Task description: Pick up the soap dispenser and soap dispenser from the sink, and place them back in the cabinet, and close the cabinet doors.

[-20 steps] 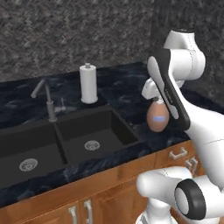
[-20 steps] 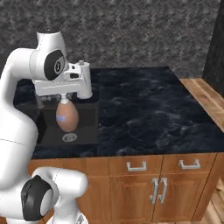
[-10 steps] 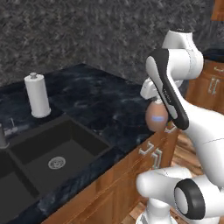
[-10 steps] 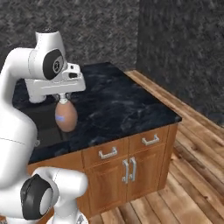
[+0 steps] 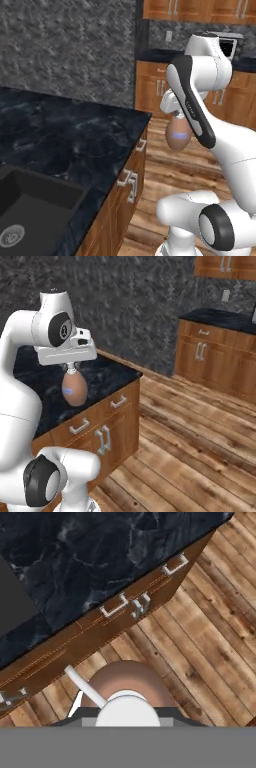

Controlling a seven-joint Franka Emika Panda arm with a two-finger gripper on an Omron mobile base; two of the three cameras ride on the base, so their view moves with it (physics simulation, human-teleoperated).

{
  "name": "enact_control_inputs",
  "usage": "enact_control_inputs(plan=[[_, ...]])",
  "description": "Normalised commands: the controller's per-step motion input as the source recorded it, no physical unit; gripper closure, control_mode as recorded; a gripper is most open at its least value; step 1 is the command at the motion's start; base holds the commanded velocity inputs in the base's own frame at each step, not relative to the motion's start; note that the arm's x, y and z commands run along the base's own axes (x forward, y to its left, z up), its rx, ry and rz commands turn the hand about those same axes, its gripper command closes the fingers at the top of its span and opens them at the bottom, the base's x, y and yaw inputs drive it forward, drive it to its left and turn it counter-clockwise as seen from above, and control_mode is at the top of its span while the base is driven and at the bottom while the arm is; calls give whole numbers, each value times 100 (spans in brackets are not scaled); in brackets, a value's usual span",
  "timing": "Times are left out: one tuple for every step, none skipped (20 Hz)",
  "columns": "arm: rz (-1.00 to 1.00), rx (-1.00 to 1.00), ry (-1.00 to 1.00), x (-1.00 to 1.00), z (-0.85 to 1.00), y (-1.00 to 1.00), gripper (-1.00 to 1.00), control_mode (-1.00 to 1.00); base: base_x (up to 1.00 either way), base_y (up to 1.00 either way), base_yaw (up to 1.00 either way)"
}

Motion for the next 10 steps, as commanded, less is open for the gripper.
enact_control_inputs(plan=[[0,0,0,0,0,0,100,100,8,27,-70],[0,0,0,0,0,0,100,100,6,22,-70],[0,0,0,0,0,0,100,100,6,24,-70],[0,0,0,0,0,0,100,100,6,26,-70],[0,0,0,0,0,0,100,100,6,24,-70],[0,0,0,0,0,0,100,100,4,24,-70],[0,0,0,0,0,0,100,100,0,19,-70],[0,0,0,0,0,0,100,100,0,17,-69],[0,0,0,0,0,0,100,100,1,19,-69],[0,0,0,0,0,0,100,100,1,19,-69]])
